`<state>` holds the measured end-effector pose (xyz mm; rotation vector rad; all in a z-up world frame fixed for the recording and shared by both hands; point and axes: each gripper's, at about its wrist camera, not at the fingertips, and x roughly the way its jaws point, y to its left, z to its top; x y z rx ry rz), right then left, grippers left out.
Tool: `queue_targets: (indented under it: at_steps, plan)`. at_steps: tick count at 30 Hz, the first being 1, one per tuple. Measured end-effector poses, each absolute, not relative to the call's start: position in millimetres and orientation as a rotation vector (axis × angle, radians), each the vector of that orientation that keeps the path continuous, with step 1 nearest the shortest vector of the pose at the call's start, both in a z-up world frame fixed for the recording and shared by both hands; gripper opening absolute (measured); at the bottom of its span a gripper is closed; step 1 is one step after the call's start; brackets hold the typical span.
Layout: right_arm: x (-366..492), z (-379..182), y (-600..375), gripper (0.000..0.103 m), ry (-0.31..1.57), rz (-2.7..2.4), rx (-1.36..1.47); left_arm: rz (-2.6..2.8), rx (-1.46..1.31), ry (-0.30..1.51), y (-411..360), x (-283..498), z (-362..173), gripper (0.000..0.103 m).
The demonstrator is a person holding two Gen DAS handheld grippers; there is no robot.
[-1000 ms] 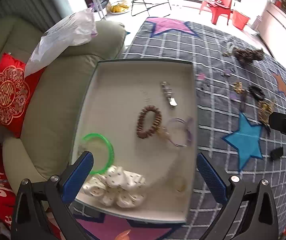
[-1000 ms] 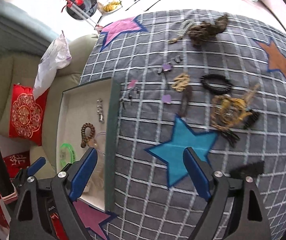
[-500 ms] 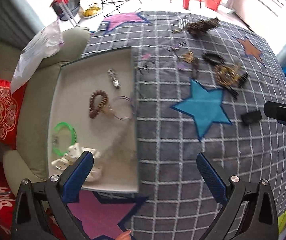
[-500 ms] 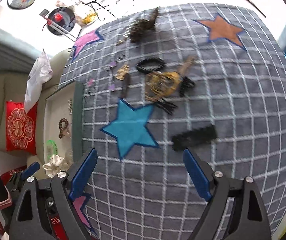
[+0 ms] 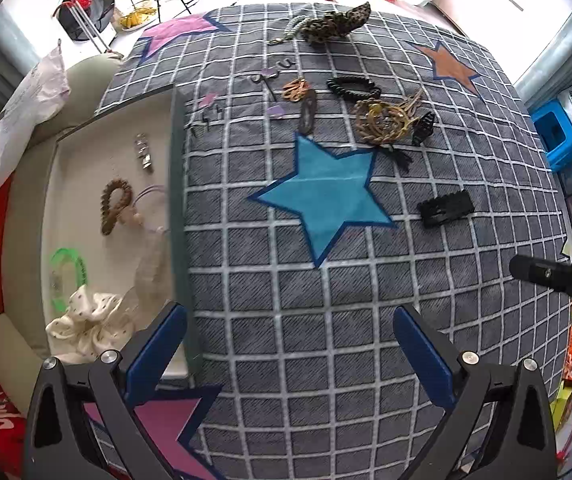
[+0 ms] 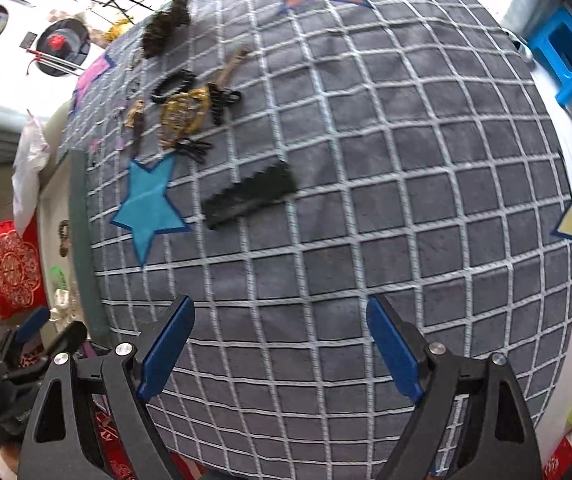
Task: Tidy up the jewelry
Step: 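Move both open tools back over the remaining accessories on the table, then grasp the brown snap clip with the left tool while the right tool grasps the black hair claw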
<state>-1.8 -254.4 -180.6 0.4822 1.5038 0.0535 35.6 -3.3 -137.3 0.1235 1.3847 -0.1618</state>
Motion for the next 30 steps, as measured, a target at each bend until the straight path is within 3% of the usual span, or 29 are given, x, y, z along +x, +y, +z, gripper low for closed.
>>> queue_targets:
  at_steps: [18, 22, 30]
  plan:
    - [73, -181, -253, 0.089, 1.437, 0.111, 0.404, -0.153, 0.078, 1.326, -29, 117, -154, 0.101]
    - [94, -183, -244, 0.083, 1.422, 0.134, 0.384, -0.118, 0.061, 1.327, -24, 138, -165, 0.097]
    - [122, -203, -227, 0.07, 1.439, 0.163, 0.339, -0.148, 0.033, 1.374, -30, 166, -198, 0.061]
